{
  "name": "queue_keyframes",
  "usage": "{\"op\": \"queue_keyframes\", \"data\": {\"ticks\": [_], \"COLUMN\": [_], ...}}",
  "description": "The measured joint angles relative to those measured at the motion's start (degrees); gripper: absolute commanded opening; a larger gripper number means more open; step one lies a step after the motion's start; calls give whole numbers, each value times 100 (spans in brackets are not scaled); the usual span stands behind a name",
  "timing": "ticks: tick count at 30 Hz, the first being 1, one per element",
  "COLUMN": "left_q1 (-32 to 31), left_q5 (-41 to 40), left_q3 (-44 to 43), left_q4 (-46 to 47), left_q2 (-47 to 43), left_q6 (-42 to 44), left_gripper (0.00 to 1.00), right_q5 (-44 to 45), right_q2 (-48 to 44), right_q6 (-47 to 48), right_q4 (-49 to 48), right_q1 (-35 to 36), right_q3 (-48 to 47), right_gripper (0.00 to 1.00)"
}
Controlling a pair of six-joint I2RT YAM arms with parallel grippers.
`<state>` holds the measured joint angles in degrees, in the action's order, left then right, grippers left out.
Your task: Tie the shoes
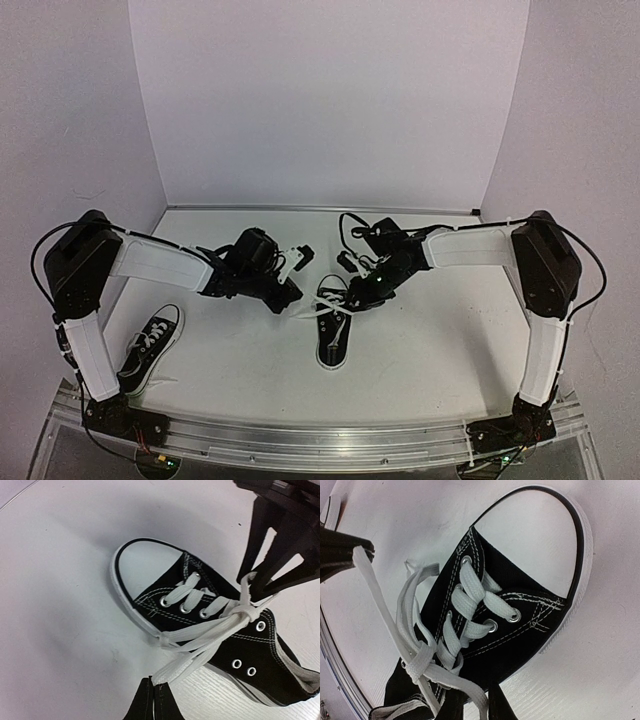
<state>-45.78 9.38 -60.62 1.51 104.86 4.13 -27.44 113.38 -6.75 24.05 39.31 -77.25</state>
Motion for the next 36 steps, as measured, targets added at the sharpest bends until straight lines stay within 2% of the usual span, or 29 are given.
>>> {"op": "queue_keyframes", "data": {"ticks": [4,7,11,14,18,23,27,36], "left_q1": [64,74,72,72,72,72,72,-293], "left_q5": [-166,-139,8,71,107,326,593,958], "left_q3": [-2,4,258,582,913,1100,1010,642], "left_q4": [-132,-200,-109,-95,-90,-102,-49,57], "left_q2": [0,-1,-137,-378,-609,-616,-440,-181], "left_q6": [-20,2,35,74,170,327,478,1233], "left_gripper": [9,18,39,46,46,41,38,39], "right_q5": [-8,-32,-53,-66,-66,-66,-68,-70], "right_q2": [0,0,0,0,0,0,0,0], "right_q6": [-74,-137,-177,-214,-253,-283,-325,-382], "right_q4": [-2,0,-3,-7,-12,-31,-50,-69], "right_q1": [0,0,0,0,0,0,0,0], "right_q3": [0,0,0,0,0,0,2,13], "right_gripper": [0,0,0,0,0,0,0,0]}}
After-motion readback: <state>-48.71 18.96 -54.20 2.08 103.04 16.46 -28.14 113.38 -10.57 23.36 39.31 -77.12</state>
